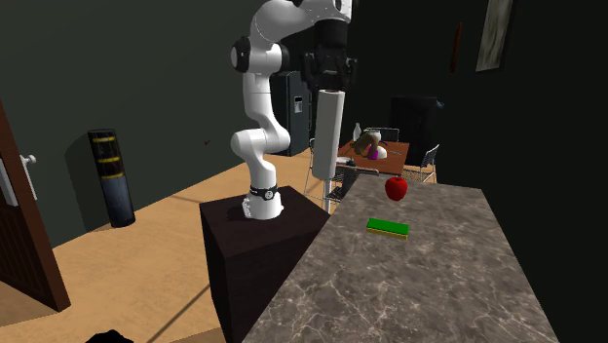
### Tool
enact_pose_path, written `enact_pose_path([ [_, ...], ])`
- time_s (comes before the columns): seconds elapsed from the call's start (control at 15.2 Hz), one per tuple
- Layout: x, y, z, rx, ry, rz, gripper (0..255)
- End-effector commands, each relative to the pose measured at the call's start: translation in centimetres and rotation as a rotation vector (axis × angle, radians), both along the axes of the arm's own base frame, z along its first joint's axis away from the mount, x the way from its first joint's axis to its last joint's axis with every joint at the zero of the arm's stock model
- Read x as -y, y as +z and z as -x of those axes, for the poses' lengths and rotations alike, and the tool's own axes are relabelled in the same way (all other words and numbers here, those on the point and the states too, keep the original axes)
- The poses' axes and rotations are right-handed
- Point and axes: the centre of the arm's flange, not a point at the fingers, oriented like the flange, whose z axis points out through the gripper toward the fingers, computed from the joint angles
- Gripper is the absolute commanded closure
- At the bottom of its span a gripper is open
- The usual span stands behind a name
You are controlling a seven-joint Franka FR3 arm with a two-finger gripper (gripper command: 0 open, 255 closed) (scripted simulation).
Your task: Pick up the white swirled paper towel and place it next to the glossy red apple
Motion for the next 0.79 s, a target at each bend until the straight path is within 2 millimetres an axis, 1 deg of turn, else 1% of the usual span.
enact_pose_path([
  [0.0,-2.4,0.3,1.0,0.0,-0.001,0.0,255],
  [0.73,-16.4,0.3,5.0,0.0,-0.001,0.0,255],
])
